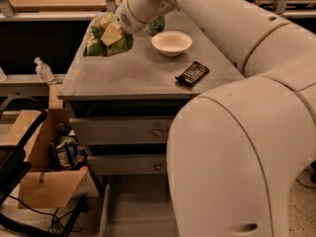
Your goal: Pick green jalapeno chip bag from bottom drawer and place on counter
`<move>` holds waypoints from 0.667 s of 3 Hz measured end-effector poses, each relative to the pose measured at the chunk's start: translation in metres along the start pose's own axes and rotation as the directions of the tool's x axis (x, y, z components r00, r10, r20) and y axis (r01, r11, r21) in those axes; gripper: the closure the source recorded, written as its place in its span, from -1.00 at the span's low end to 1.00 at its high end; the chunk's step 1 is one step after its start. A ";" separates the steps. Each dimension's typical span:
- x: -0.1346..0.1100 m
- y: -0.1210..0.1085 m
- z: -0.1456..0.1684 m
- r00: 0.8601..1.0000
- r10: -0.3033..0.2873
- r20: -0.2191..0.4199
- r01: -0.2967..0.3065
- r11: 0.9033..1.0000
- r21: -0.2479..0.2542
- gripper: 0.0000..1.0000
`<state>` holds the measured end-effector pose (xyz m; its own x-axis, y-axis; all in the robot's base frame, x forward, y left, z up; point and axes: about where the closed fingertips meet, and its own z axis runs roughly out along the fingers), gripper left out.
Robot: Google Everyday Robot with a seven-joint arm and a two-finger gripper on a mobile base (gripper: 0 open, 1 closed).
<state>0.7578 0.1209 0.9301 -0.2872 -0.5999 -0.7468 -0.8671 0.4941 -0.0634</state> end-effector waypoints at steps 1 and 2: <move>0.000 0.001 0.002 1.000 -0.001 -0.002 0.001 1.000 -0.003 -0.41; 0.000 0.003 0.005 1.000 -0.001 -0.004 0.001 1.000 -0.007 -0.86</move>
Offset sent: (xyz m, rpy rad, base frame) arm -0.0002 0.0017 -0.0015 -0.0007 0.0023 0.0024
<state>0.7572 0.1250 0.9263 -0.2878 -0.6028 -0.7442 -0.8702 0.4890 -0.0595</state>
